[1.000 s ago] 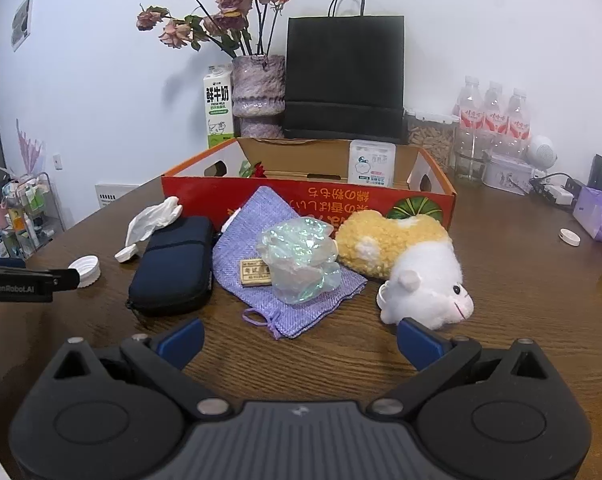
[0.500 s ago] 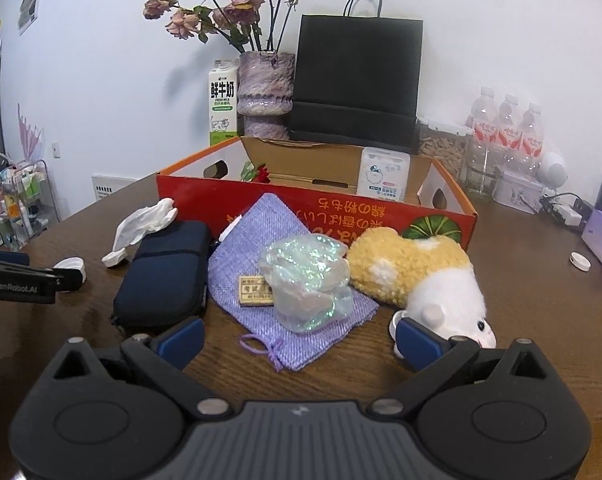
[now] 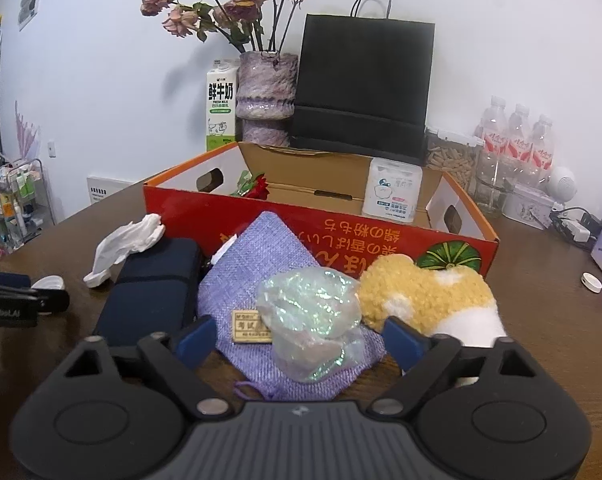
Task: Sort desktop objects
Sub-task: 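Grasp the second white cap with left tool while right grasps clear iridescent bag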
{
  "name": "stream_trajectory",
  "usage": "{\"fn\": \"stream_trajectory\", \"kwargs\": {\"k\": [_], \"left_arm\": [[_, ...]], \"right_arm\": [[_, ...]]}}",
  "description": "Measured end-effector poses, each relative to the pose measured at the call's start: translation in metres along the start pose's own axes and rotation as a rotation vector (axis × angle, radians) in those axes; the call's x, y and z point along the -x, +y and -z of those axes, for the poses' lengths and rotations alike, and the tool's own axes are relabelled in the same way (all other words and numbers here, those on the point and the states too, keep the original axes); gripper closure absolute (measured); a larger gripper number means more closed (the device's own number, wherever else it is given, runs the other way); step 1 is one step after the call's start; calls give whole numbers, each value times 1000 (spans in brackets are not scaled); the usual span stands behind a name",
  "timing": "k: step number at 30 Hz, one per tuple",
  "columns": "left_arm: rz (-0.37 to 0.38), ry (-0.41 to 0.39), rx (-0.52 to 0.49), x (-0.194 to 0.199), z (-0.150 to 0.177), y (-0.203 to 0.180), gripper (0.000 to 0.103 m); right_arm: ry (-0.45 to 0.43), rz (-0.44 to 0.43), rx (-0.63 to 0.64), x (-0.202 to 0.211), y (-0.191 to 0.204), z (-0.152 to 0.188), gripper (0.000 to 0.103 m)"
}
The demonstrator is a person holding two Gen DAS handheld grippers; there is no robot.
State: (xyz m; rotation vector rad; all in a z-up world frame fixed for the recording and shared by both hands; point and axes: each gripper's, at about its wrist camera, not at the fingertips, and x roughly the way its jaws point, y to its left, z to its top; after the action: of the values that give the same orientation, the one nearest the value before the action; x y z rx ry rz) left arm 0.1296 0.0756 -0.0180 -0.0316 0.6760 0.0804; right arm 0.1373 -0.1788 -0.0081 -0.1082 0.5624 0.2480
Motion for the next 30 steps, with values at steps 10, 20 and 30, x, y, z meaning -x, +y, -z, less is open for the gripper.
{"fn": "stream_trajectory", "kwargs": {"k": [10,20,30], "left_arm": [[4,0,-11,1,-1,-3,62],[3,-21,-32,6,-1,-9,62],[2,-58,-33,16,-7,-10,62]], "right_arm": [[-5,-13,-20,-5,-2,0,60],[-36,-14,-24,2,-5,1,69],[-76,-22,-22,12,-6,-3,72]]}}
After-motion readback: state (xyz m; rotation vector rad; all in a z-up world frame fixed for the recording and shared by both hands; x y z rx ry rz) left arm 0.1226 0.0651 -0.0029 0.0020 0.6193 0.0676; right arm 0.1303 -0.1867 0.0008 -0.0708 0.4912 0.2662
